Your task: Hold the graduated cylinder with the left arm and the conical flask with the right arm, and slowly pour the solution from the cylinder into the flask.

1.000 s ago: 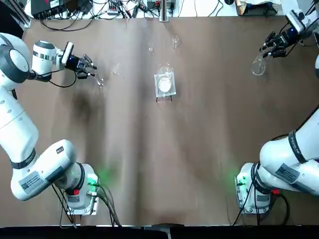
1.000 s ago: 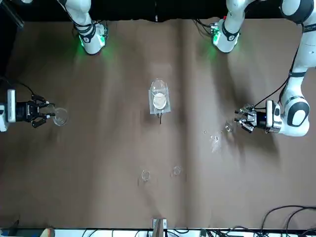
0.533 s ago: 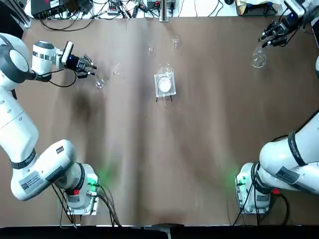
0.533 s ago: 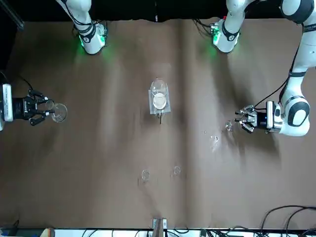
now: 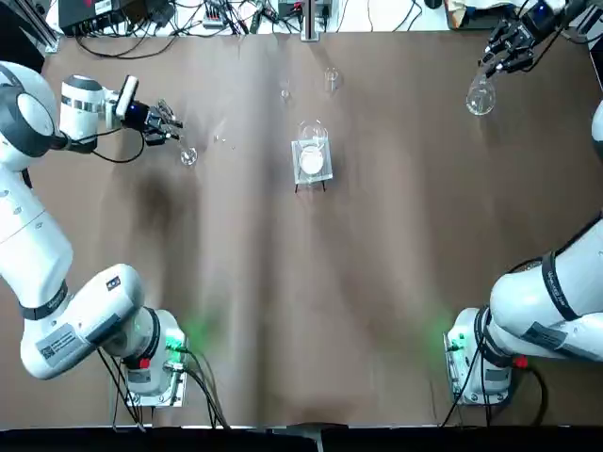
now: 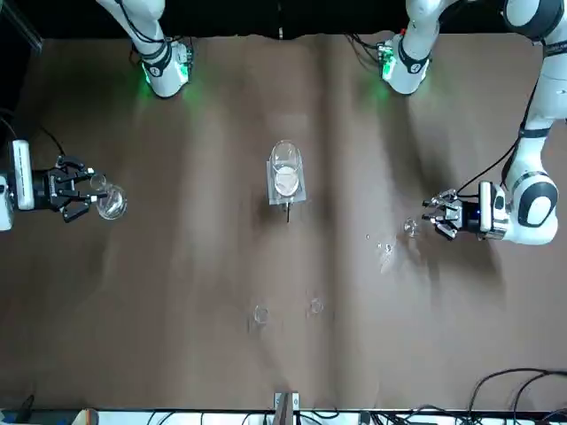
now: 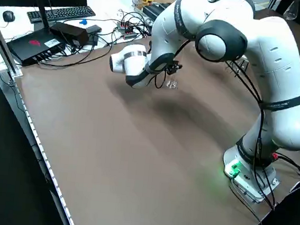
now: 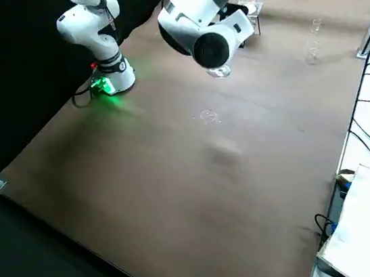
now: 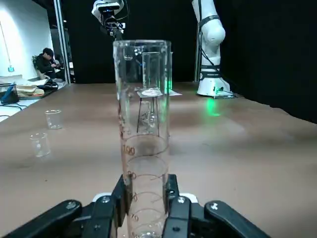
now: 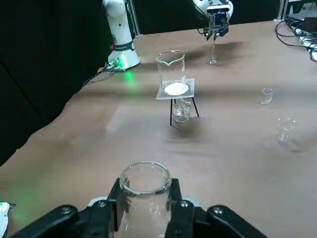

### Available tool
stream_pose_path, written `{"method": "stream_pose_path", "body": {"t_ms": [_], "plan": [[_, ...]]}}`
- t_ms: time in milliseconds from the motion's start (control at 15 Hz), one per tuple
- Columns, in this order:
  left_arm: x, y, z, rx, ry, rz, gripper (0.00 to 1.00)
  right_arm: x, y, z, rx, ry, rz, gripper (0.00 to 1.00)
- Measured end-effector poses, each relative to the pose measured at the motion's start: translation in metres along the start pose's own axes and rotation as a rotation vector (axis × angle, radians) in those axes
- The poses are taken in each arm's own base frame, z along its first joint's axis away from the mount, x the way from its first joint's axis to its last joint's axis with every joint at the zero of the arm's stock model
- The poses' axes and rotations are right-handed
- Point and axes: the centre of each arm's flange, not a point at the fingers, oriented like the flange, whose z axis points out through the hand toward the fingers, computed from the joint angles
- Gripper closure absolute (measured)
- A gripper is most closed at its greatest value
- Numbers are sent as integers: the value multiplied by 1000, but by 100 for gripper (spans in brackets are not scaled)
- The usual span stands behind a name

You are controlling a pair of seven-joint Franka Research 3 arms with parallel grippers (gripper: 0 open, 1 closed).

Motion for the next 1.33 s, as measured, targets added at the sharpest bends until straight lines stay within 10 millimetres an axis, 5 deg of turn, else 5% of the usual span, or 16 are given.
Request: {"method": "stream_pose_path", "body": {"t_ms": [267,600,1067,1333], "plan": [[36,-13,-2,-6,-31,21,66,26,5,7,10,-24,-40,61],[112,-39,8,-18,-124,45,66,72,9,24,39,-77,-53,61],[200,-76,79,-67,-277,55,66,104,21,53,70,-127,-38,61],[241,-86,125,-100,-392,8,66,116,19,54,65,-157,-38,61]]}}
